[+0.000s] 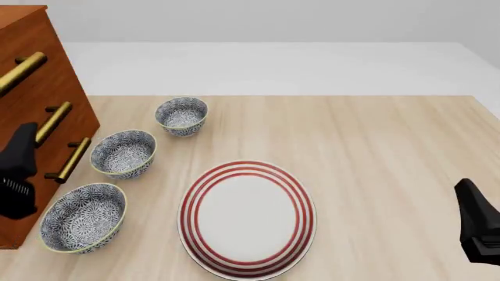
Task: Open the top drawer of the cabinet.
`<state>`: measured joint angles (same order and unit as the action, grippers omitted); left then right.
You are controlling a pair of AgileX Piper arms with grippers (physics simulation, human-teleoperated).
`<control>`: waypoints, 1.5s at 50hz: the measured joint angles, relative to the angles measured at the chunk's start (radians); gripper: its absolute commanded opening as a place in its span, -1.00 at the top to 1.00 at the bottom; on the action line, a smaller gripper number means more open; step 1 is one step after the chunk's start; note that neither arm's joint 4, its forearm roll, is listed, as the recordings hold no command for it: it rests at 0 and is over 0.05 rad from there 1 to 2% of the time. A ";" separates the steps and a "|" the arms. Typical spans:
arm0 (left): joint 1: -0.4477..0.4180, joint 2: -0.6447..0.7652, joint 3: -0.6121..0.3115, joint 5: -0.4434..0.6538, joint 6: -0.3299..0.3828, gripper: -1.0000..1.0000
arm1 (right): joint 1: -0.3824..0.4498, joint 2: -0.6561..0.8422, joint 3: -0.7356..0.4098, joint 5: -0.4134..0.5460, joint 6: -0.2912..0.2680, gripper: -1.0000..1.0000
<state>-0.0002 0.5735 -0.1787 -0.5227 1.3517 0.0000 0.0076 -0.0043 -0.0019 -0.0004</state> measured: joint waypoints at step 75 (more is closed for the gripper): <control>0.127 0.434 -0.059 -0.297 -0.004 -1.00 | 0.000 0.000 0.000 0.000 0.000 -1.00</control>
<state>0.1267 1.0077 -0.2374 -0.8198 1.3478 0.0000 0.0076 -0.0043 -0.0019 -0.0004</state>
